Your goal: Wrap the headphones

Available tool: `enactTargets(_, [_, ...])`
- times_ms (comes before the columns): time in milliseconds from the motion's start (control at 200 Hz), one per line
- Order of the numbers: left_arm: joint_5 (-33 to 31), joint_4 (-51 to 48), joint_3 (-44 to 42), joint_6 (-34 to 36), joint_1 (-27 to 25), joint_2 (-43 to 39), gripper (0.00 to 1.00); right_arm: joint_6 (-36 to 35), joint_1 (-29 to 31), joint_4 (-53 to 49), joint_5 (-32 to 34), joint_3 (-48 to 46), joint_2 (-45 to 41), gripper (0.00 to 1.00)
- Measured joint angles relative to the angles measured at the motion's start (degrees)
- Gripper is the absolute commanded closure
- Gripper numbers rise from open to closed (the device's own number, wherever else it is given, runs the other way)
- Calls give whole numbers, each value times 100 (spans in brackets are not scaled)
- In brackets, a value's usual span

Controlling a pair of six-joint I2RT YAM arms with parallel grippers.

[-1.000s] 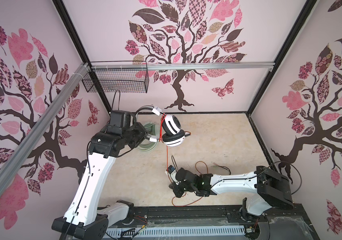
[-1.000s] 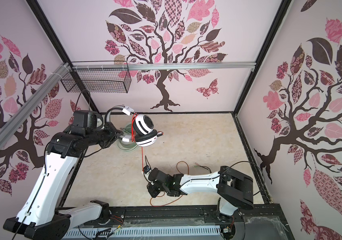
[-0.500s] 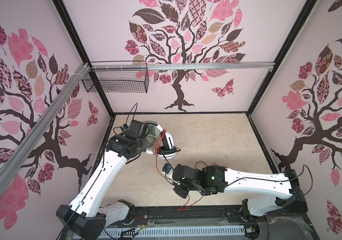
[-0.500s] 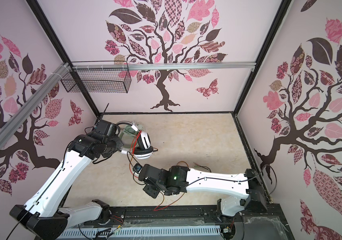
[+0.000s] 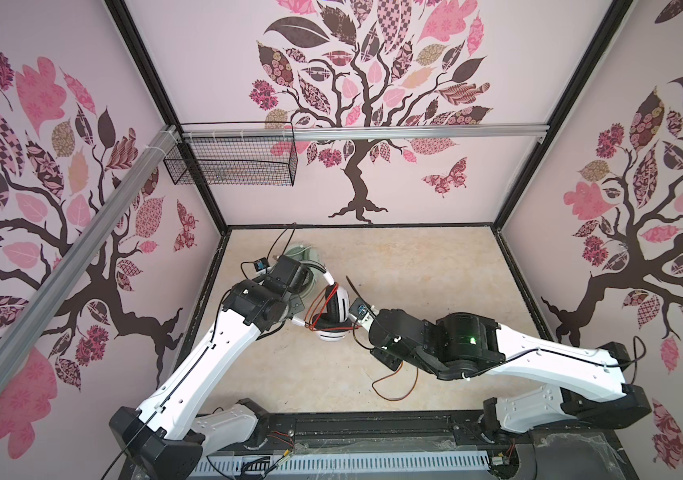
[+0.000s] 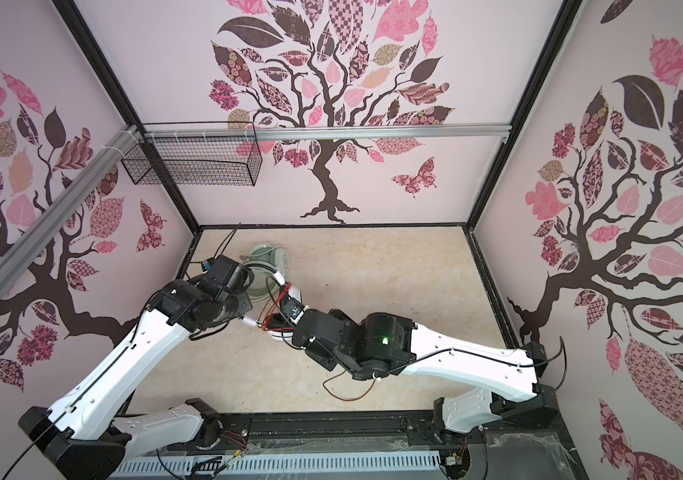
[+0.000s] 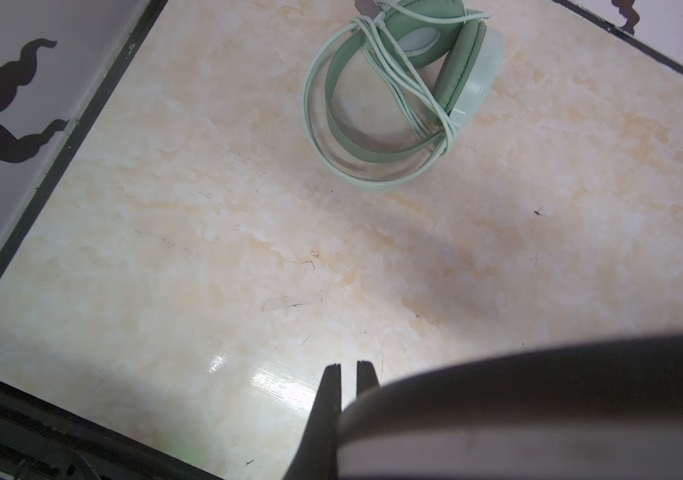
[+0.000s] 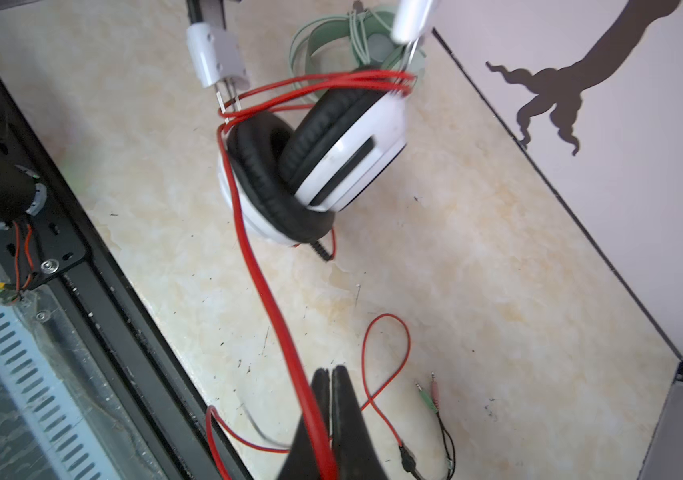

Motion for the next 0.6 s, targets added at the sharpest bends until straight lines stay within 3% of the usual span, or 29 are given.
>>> enactTargets(195, [-256, -195, -181, 17, -686, 9, 100, -415, -498, 103, 221, 223, 0, 100])
enactTargets(350, [-232, -188, -264, 52, -859, -2, 100, -737, -811, 426, 197, -24, 0, 100])
enactTargets(600, [551, 210, -603, 804, -863, -868, 100, -1034, -1751, 1325, -354, -920, -2, 100])
